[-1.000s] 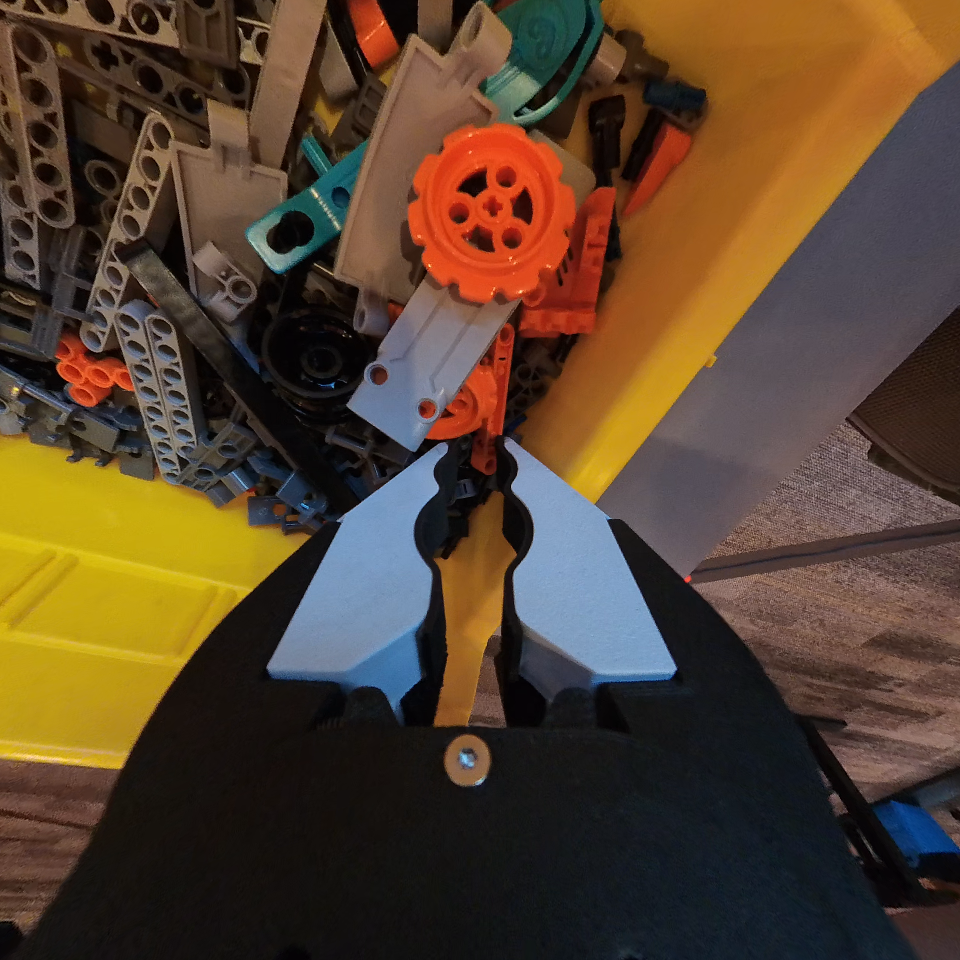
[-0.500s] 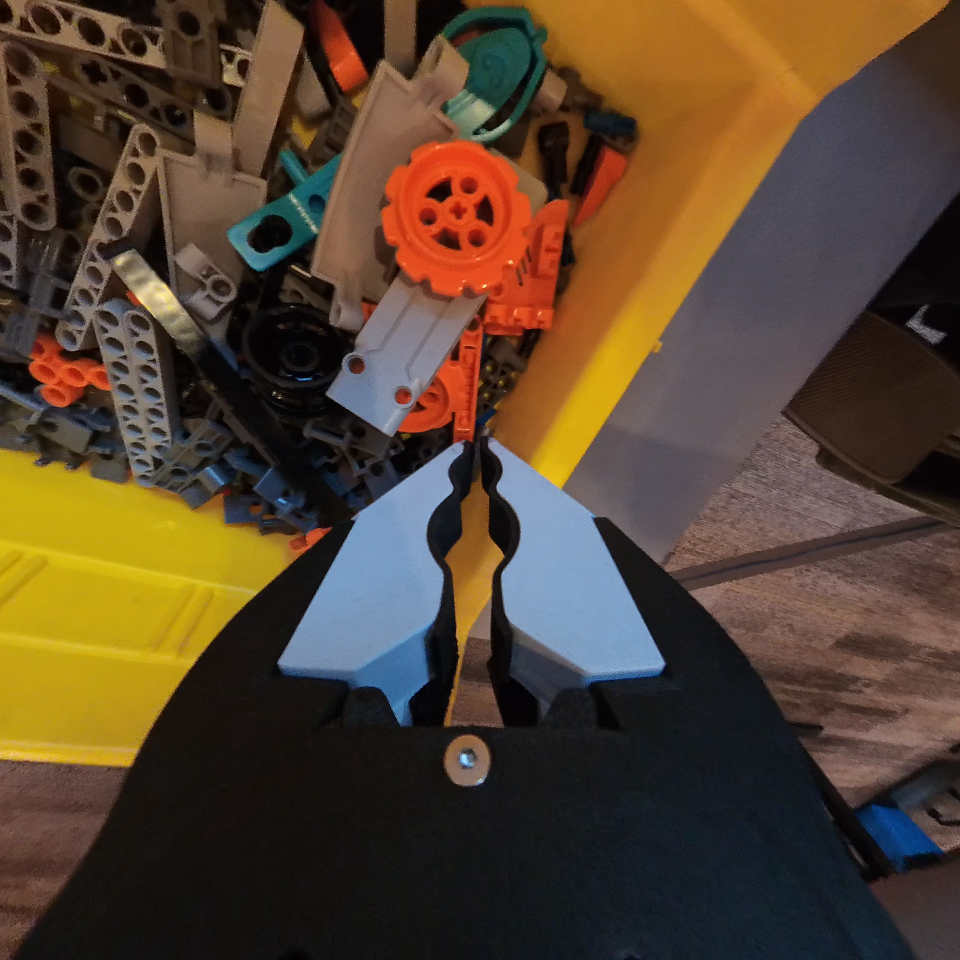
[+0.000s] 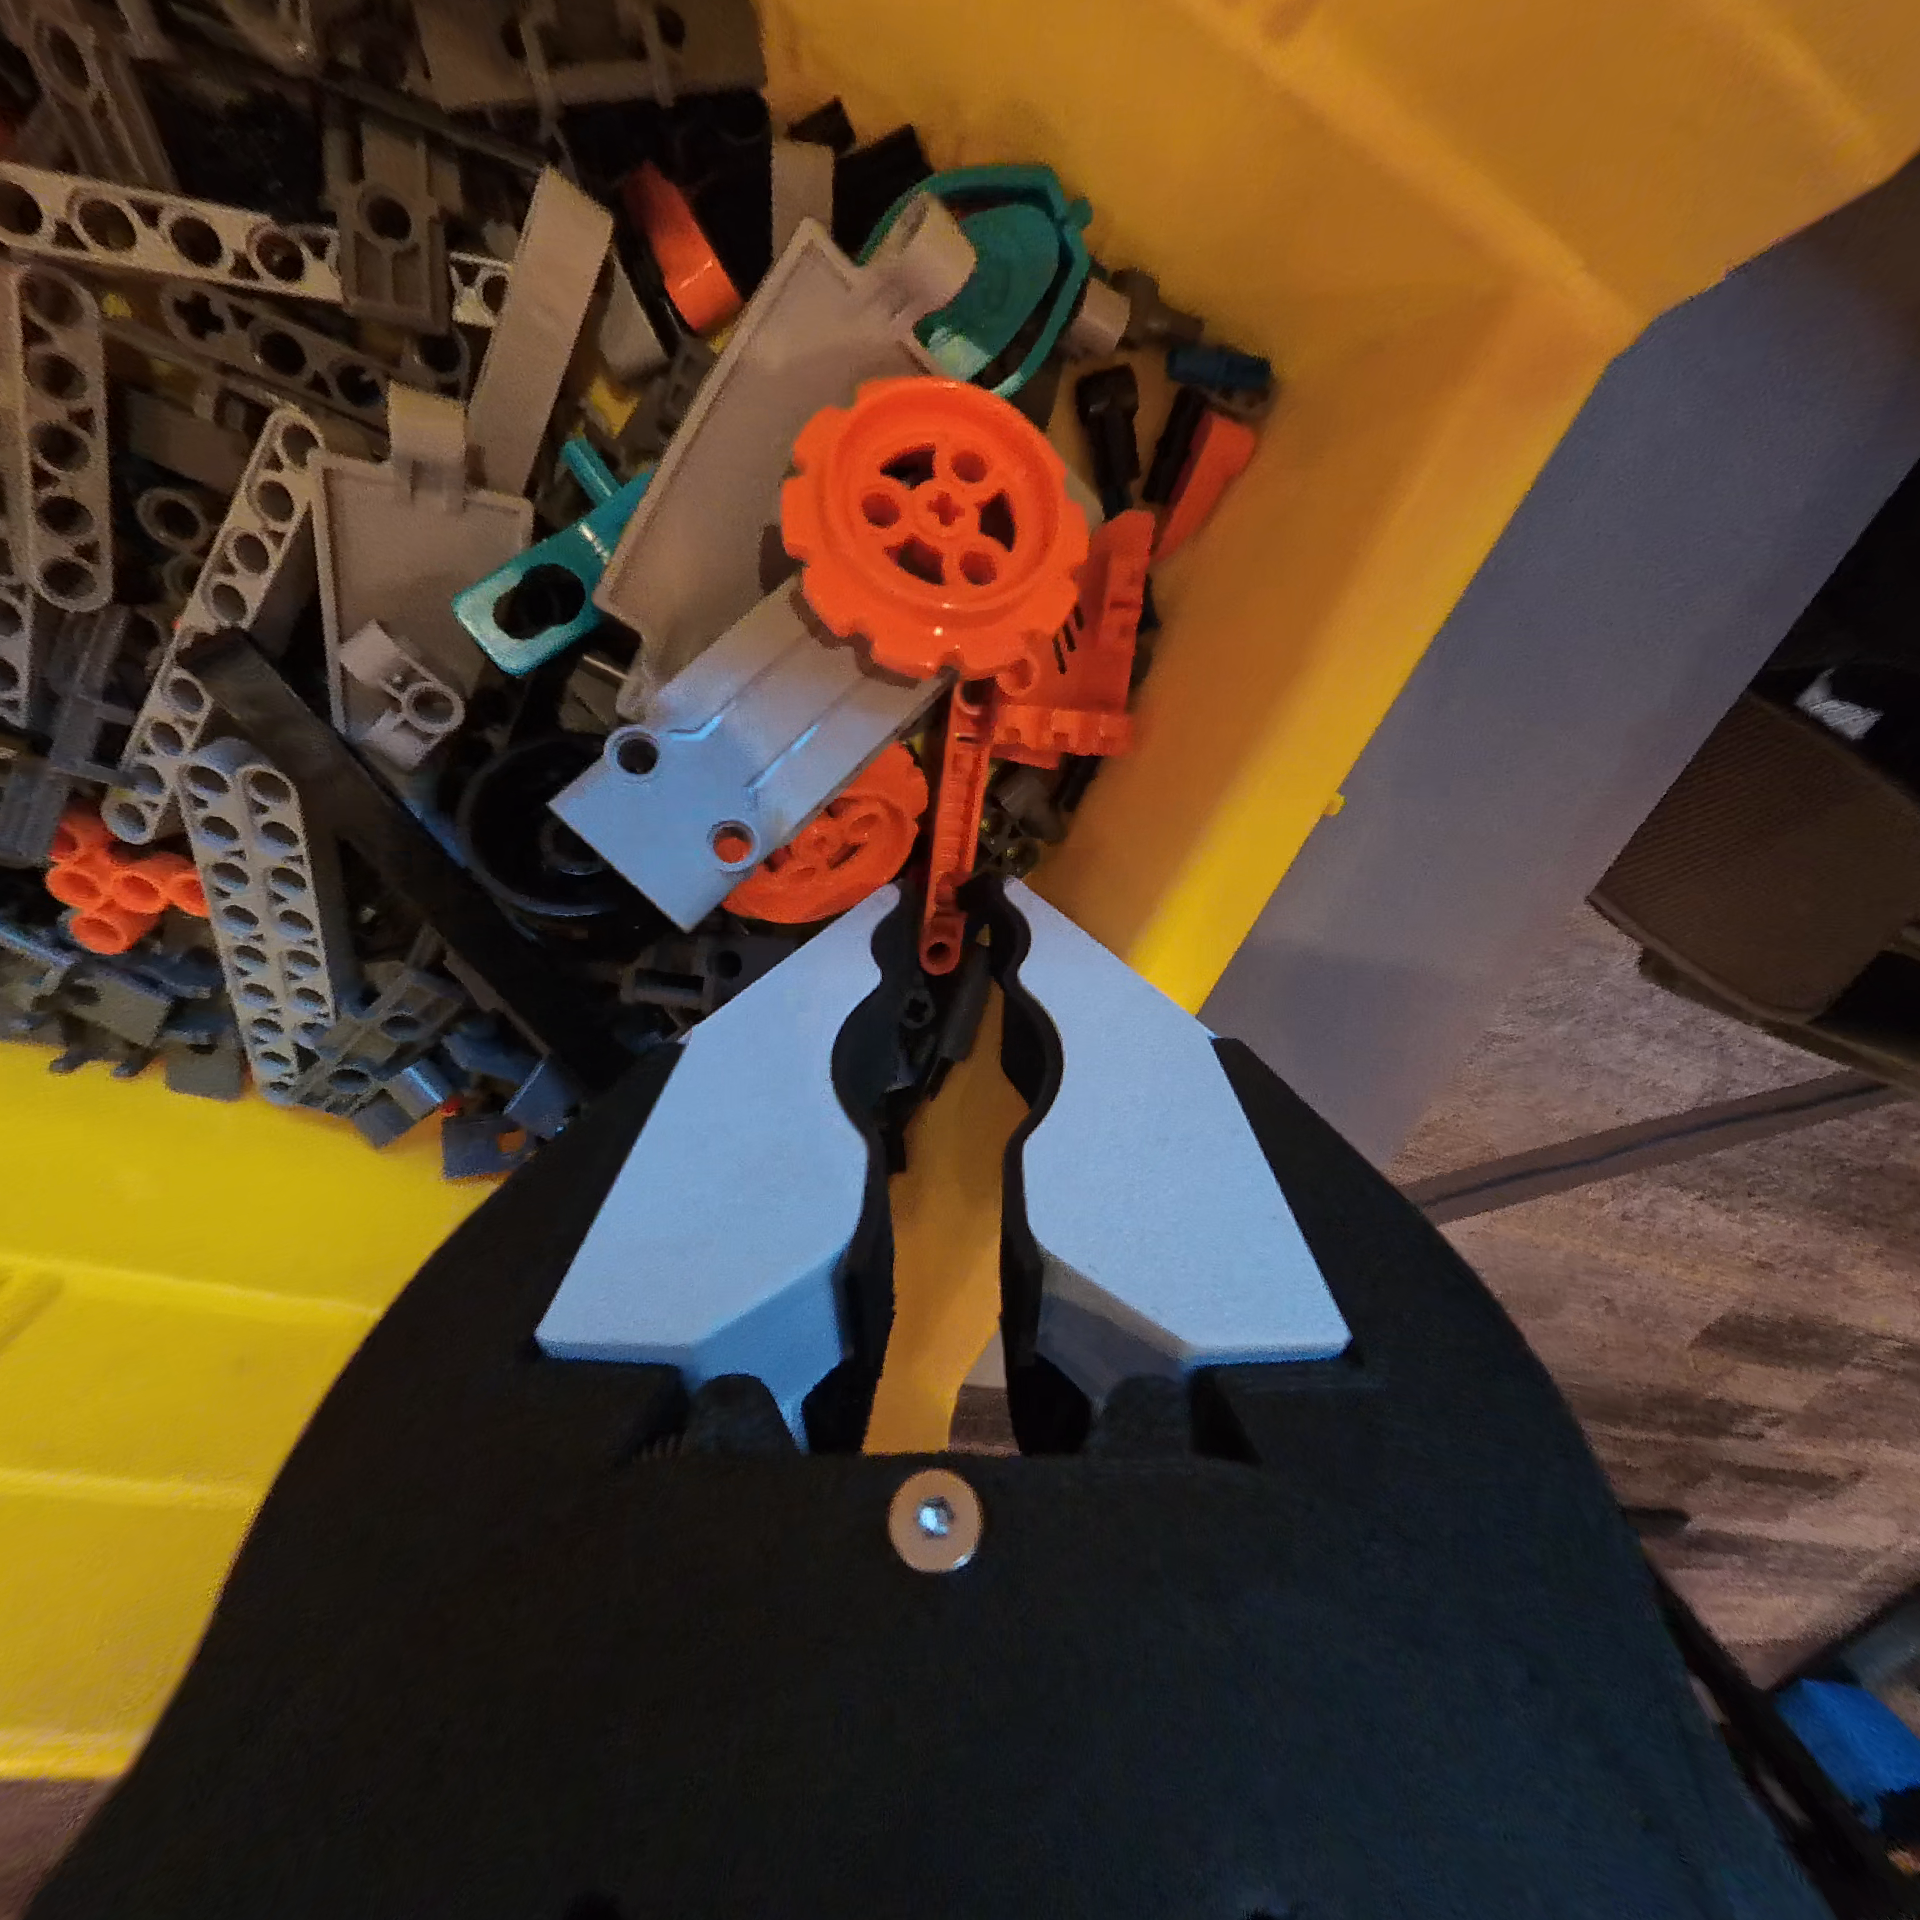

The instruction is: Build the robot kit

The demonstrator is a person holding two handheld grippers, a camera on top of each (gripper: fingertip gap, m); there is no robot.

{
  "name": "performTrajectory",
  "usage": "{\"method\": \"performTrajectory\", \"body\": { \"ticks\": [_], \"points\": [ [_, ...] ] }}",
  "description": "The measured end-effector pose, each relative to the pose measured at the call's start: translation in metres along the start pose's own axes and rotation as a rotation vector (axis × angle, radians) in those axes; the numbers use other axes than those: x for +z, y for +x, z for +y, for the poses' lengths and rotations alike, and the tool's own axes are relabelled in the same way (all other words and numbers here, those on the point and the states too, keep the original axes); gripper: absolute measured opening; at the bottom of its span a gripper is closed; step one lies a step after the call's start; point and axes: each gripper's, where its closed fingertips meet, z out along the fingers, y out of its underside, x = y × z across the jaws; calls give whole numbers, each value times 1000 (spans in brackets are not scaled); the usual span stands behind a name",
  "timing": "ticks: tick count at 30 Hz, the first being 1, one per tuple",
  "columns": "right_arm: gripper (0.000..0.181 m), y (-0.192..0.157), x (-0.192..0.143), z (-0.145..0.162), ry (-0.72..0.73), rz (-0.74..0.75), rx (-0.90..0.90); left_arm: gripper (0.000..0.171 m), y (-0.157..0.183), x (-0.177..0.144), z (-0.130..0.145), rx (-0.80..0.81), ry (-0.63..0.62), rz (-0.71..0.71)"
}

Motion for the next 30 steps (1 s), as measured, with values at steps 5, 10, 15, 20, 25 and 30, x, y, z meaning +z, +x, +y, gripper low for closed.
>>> {"method": "performTrajectory", "body": {
  "ticks": [5,10,15,20,25,30],
  "points": [
    [10,-2,0,1,-8,-2,-12,12,-1,4,3,-13,-63,16],
    [10,0,-1,0,-2,-1,-8,6,0,0,2,38,-82,-16],
    [10,-1,-3,-4,9,-3,-15,3,-4,-39,-15,-50,116,-33],
    [10,-3,-5,-6,14,-5,-30,3,-8,-51,-14,-83,171,-90],
    [10,-5,-8,-11,24,-3,-47,4,-7,-84,-53,-68,331,-225],
    [14,-20,-21,-26,67,-77,8,4,18,-120,-147,93,569,-397]
  ]
}}
